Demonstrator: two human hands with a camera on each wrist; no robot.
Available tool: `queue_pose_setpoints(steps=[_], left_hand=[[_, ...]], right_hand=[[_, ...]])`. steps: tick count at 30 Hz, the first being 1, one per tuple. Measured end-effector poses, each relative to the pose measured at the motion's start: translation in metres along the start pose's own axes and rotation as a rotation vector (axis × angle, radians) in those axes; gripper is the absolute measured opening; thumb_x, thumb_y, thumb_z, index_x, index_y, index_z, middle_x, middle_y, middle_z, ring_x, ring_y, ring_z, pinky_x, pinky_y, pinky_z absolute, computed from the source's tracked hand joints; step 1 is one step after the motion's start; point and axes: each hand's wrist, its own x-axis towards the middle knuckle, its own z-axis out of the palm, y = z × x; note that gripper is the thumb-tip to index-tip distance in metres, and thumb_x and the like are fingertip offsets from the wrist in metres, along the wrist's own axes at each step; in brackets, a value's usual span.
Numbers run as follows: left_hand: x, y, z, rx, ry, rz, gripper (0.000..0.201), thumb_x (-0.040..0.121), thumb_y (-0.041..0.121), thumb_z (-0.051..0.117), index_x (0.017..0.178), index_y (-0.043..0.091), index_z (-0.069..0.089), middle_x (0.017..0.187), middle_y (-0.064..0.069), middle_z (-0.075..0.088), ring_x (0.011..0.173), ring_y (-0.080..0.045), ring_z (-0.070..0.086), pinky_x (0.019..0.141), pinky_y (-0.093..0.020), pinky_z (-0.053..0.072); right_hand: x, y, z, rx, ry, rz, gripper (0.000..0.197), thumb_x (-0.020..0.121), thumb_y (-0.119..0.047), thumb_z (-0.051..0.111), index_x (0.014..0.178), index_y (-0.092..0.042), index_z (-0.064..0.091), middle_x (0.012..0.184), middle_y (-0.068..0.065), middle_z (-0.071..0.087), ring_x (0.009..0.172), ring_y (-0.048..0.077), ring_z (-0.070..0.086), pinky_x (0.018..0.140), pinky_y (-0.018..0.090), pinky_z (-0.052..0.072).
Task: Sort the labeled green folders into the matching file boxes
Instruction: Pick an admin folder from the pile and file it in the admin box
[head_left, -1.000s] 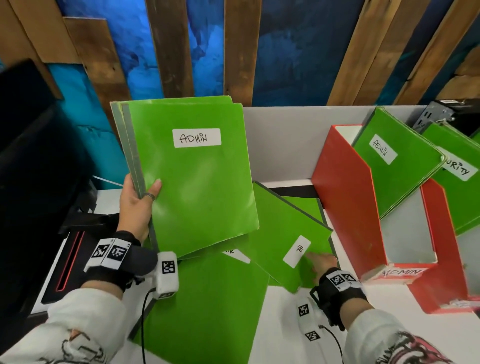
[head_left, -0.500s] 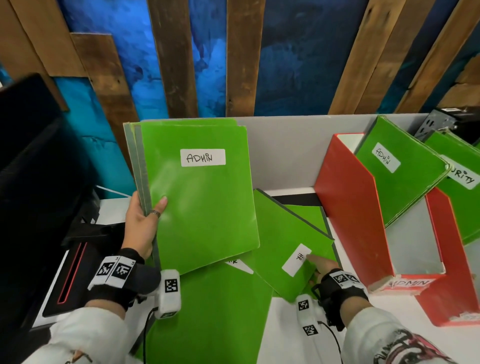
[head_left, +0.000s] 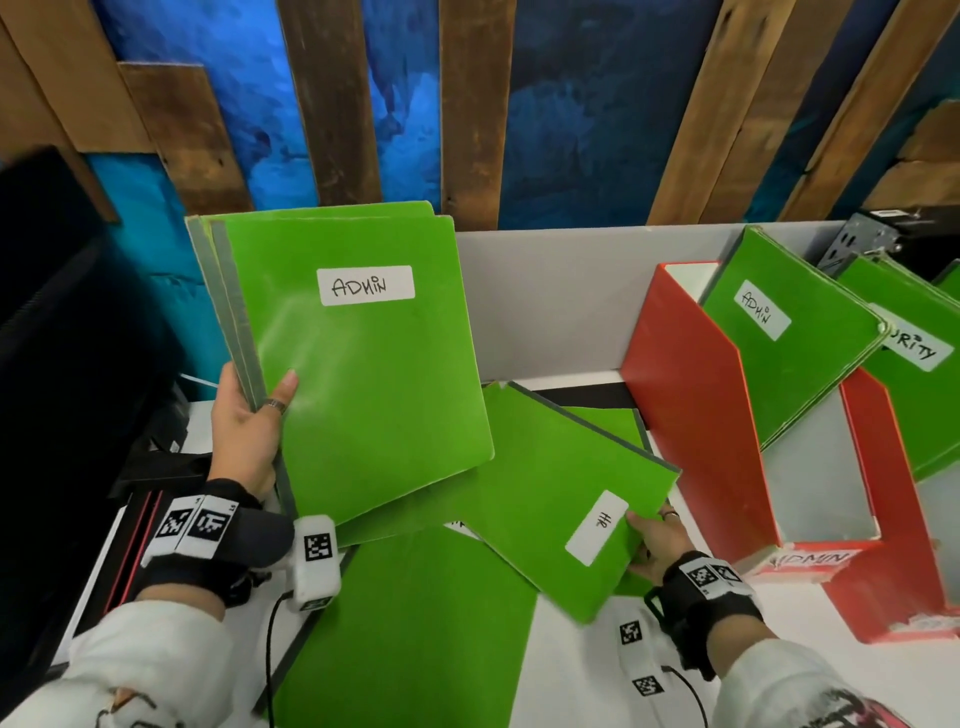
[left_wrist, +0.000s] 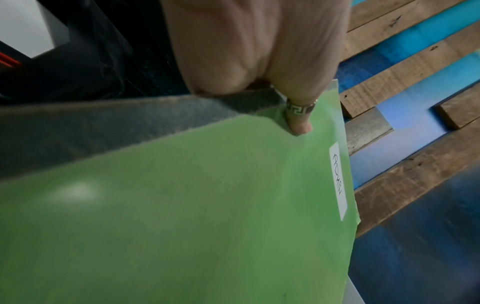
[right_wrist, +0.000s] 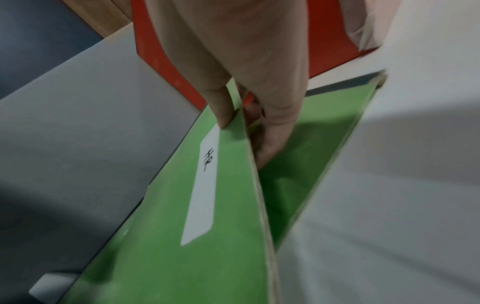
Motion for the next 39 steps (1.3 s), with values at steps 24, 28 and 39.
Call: queue_pose_setpoints(steps=[24,28,39], left_hand=[[0.012,0.003,0.002,-0.043,0.057,0.011,0.083,0.076,0.036,0.073,0.141,0.008,0.03,0.148,-0.02,0.034,0.138,-0.033,0.033,0.115,-0.05,0.027],[0.004,-0.005,0.002,-0.044,0.04,-0.031,0.098,0.065,0.053,0.077,0.141,0.013,0.03,0.15,-0.016,0.034,0.14,-0.03,0.031,0.115,-0.051,0.026],[-0.053,0.014,0.04,-0.127,-0.242,-0.159,0.045,0.089,0.01,0.057,0.131,0.018,0.045,0.131,-0.009,0.057,0.117,-0.023,0.056,0.105,-0.048,0.04]], right_hand=[[-0.011,0.004,-0.044,-0.398,-0.131,-0.004,0.019,0.092,0.011,0.044,0.101,-0.003,0.053,0.087,0.02,0.063,0.075,0.03,0.061,0.091,0.059,0.047],[-0.016,-0.007,-0.036,-0.908,0.072,-0.238,0.041,0.089,-0.011,0.058,0.128,-0.011,0.045,0.097,0.014,0.058,0.077,0.026,0.059,0.066,0.024,0.054],[-0.105,-0.082,0.041,-0.627,-0.376,-0.654,0.046,0.093,-0.031,0.051,0.135,-0.021,0.036,0.11,-0.002,0.053,0.114,0.016,0.05,0.093,0.023,0.037]])
